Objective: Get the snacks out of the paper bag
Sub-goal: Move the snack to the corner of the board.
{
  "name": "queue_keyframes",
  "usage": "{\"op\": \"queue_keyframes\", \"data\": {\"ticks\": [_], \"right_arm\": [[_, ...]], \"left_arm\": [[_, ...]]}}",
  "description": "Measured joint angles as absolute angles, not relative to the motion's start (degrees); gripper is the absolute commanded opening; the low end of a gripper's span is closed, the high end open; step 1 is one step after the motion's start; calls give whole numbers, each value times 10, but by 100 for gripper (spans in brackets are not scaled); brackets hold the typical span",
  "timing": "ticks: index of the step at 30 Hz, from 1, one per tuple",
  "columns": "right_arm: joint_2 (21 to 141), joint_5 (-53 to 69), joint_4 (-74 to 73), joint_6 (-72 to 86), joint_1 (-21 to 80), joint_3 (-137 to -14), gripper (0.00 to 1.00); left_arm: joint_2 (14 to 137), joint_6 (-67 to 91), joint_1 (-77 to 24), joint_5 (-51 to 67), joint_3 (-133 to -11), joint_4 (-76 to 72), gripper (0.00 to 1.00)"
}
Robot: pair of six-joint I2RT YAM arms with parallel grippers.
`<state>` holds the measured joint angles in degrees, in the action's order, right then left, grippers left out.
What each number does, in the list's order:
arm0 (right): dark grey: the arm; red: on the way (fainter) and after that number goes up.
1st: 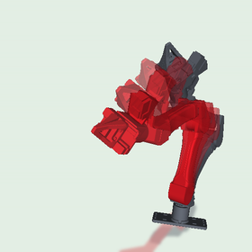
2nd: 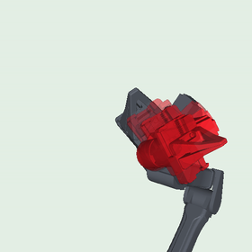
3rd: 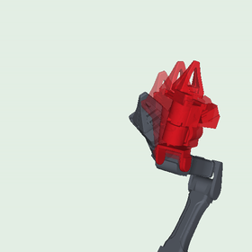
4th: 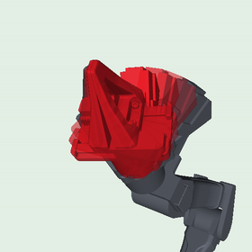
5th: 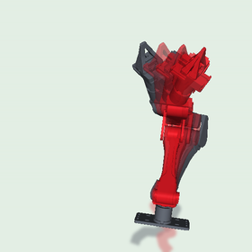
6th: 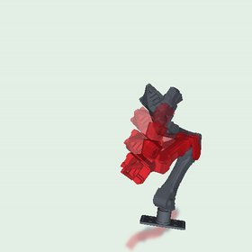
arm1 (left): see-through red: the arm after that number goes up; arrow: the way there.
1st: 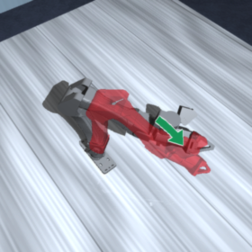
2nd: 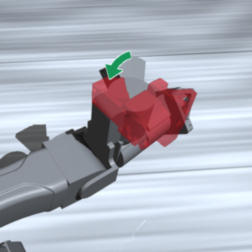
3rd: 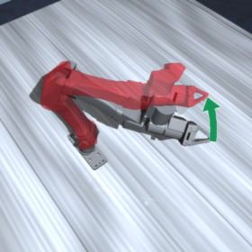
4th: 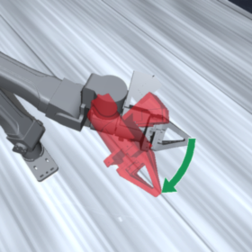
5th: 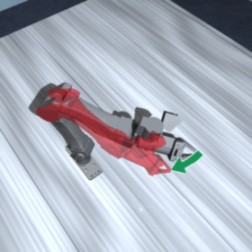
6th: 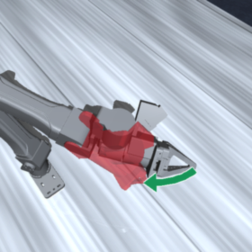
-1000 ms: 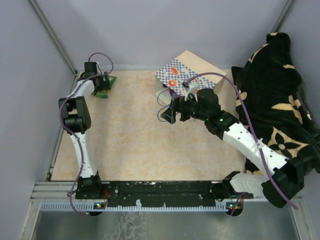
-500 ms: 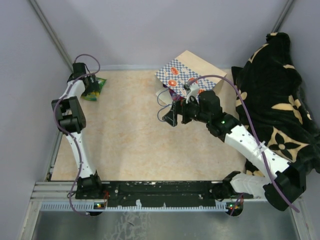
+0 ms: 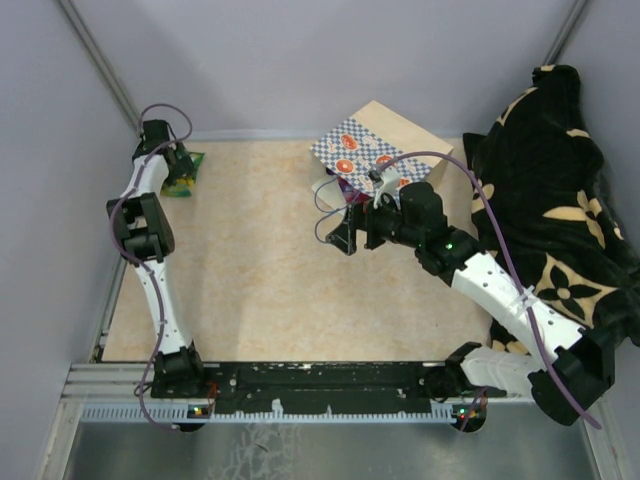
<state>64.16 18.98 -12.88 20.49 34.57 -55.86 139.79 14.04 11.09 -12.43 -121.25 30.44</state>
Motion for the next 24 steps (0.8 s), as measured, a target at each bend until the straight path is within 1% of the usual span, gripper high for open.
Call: {"op": "queue_keyframes", "data": {"ticks": [3, 7, 16, 21, 24], "right_arm": [[641, 190, -129, 202, 346, -558, 99], [641, 189, -129, 199, 346, -552, 99], [641, 189, -129, 195, 346, -547, 99], [644, 186, -128, 195, 346, -547, 99], [649, 184, -128, 196, 346, -547, 99]], "left_arm": [[1406, 157, 111, -123, -1224, 305, 99], [1417, 178, 113, -110, -1244, 300, 100], [1416, 191, 114, -57, -1244, 270, 100], [1372, 170, 111, -20, -1173, 232, 100], [1319, 157, 105, -6, -1113, 210, 100]]}}
